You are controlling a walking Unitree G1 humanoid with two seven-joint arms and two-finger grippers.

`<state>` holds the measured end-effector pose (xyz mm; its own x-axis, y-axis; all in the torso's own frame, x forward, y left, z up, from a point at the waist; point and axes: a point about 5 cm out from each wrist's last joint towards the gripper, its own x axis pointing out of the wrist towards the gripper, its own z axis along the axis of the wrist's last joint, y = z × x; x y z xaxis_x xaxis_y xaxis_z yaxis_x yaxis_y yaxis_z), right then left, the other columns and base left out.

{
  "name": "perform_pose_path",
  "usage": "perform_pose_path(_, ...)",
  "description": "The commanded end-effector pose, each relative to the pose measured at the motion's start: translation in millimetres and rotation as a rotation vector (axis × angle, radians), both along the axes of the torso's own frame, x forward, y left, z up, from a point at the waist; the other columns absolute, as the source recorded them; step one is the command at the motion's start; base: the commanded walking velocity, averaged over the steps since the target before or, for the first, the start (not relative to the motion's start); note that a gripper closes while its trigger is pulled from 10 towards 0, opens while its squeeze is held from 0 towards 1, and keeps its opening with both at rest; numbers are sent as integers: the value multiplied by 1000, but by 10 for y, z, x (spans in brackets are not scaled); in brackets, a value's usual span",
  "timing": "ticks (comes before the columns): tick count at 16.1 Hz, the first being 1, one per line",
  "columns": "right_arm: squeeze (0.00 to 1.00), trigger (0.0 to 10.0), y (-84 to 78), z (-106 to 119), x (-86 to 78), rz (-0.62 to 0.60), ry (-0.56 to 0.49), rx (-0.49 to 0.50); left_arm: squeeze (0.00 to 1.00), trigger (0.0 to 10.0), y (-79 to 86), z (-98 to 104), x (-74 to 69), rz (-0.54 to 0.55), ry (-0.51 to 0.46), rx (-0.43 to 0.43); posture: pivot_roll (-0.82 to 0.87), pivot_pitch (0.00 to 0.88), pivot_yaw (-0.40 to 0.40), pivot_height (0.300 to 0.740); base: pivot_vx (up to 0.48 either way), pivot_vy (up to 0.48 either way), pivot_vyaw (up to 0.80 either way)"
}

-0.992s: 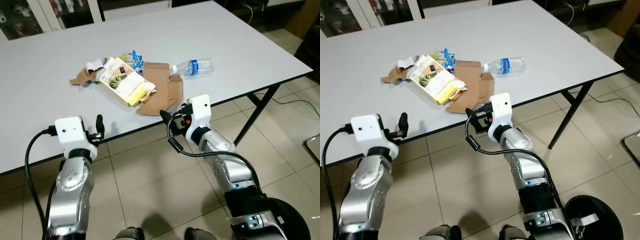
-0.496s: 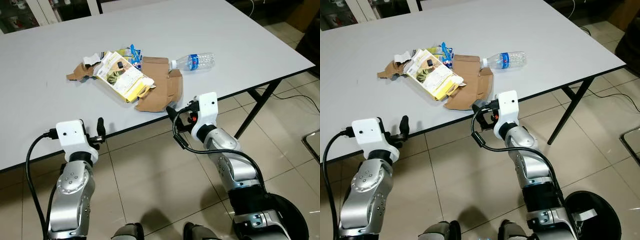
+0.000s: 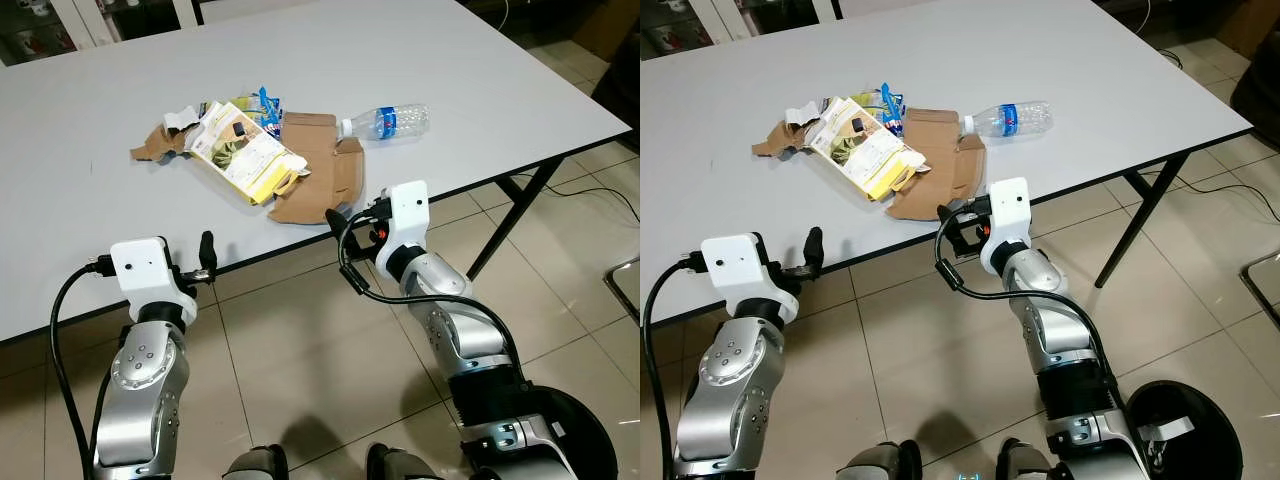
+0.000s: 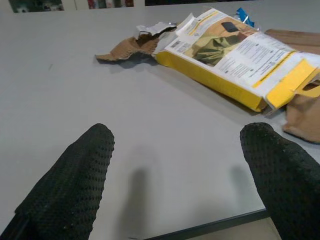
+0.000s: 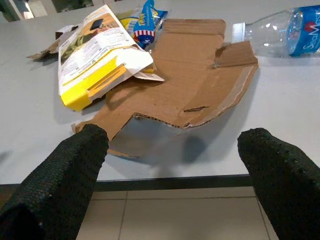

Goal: Picking trash to rubbish bin

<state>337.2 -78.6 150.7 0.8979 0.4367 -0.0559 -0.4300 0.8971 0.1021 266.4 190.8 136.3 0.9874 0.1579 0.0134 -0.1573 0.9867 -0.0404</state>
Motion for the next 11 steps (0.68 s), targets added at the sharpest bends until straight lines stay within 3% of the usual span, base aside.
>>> perform_pose_path(1, 1000, 10000, 9, -33, 2, -10, 39, 22, 4, 10000, 40, 4, -38, 24, 12, 15, -22, 201, 52, 740, 0, 0, 0)
perform_pose_path(2, 1000, 10000, 12, -53, 2, -10, 50, 13, 0, 10000, 35, 6, -51, 19, 13, 14, -19, 204, 52, 740, 0, 0, 0)
perform_pose_path(3, 863, 10000, 12, -72, 4, -11, 56, 6, 0, 10000, 31, 5, -58, 17, 14, 14, -17, 205, 52, 740, 0, 0, 0)
perform_pose_path(4, 0, 10000, 8, -96, 13, -15, 67, 2, 0, 10000, 27, 4, -65, 14, 14, 14, -14, 206, 52, 740, 0, 0, 0)
perform_pose_path(11, 0, 10000, 22, -131, 185, -72, 132, 89, 0, 10000, 45, 51, -86, -10, 14, 36, 26, 204, 76, 740, 0, 0, 0)
